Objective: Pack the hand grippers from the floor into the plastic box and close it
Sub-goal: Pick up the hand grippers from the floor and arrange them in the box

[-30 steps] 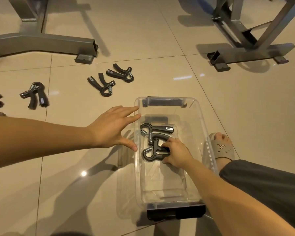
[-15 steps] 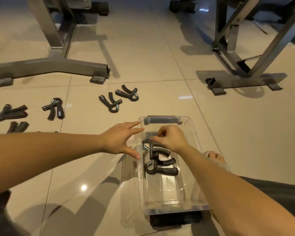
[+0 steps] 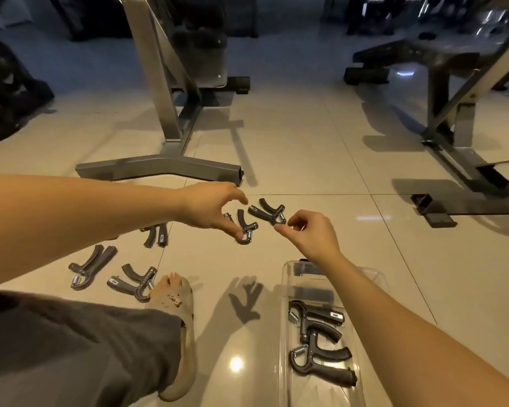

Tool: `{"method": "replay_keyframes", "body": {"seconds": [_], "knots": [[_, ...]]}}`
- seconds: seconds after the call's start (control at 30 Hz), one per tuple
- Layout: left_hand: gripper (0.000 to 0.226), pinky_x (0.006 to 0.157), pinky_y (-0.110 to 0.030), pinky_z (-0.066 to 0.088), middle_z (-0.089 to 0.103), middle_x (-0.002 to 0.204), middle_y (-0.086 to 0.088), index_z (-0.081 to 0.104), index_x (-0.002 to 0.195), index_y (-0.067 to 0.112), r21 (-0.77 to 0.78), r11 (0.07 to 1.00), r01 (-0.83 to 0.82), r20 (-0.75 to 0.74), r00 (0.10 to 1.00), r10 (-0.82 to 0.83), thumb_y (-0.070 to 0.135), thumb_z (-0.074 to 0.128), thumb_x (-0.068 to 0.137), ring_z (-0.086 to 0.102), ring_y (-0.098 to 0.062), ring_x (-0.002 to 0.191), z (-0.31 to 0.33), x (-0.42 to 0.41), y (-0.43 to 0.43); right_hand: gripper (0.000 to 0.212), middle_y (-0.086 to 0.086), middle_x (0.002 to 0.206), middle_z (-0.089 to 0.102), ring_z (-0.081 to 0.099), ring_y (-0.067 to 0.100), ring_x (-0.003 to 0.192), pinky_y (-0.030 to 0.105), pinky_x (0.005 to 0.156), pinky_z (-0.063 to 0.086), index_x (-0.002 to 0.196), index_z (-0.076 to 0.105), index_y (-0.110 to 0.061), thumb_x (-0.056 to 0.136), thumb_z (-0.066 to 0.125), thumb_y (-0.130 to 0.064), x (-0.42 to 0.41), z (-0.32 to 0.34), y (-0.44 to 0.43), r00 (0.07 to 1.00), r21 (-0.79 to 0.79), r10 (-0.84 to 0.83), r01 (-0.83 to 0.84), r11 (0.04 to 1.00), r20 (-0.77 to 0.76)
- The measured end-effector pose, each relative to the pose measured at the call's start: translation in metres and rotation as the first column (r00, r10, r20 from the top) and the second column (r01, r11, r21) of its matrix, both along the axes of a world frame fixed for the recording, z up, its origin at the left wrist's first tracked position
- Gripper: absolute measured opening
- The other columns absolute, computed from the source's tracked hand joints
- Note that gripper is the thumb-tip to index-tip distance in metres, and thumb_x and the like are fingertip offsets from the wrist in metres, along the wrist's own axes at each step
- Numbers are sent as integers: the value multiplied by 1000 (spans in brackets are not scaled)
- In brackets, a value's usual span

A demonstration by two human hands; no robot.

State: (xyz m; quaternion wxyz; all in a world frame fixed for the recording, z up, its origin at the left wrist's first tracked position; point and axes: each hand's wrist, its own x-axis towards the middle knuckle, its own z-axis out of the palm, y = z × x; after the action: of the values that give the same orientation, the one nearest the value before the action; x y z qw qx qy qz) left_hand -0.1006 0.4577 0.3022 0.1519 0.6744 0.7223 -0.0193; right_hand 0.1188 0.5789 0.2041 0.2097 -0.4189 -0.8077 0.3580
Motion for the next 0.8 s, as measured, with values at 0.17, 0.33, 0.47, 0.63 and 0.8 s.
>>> {"method": "replay_keyframes", "body": {"seconds": [0.17, 0.33, 0.47, 0.63, 0.8], "knots": [[89, 107, -33, 42, 44, 150, 7, 38, 149, 31, -19, 1000, -12, -77, 997, 11, 67, 72, 76, 45, -17, 133, -41, -68, 22, 35, -9, 86, 63, 61, 17, 80, 39, 76, 54, 115, 65, -25, 85, 75, -40, -41, -39, 44, 998, -69, -31, 35, 997, 53], [98, 111, -31, 35, 41, 154, 10, 37, 151, 32, 9, 999, -45, 55, 998, 45, 63, 81, 69, 39, -14, 139, -92, -112, 52, 58, 1, 119, 61, 62, 24, 99, 37, 86, 51, 135, 57, -20, 83, 79, -36, -92, -76, 87, 989, -134, 53, -34, 990, 141], [98, 109, -27, 35, 43, 149, 11, 39, 150, 29, -21, 999, -34, 125, 992, 36, 61, 83, 68, 39, -12, 136, -156, -138, 85, 78, 3, 139, 53, 59, 26, 117, 37, 98, 48, 148, 45, -19, 82, 80, -40, -128, -113, 120, 966, -148, 89, -54, 987, 242], [100, 113, -30, 33, 44, 150, 5, 43, 149, 24, -65, 998, -1, 235, 972, 17, 58, 86, 65, 39, -15, 136, -227, -159, 123, 71, 7, 142, 53, 54, 29, 126, 36, 100, 43, 146, 47, -11, 86, 77, -36, -159, -152, 156, 930, -198, 115, -47, 979, 349], [114, 122, -32, 21, 36, 160, 4, 40, 153, 22, -94, 991, 91, 184, 980, -72, 77, 78, 60, 27, -16, 148, -280, -177, 150, 45, 10, 120, 60, 57, 35, 111, 43, 87, 49, 118, 57, -9, 84, 76, -32, -190, -183, 187, 863, -106, 138, -99, 989, 485]]}}
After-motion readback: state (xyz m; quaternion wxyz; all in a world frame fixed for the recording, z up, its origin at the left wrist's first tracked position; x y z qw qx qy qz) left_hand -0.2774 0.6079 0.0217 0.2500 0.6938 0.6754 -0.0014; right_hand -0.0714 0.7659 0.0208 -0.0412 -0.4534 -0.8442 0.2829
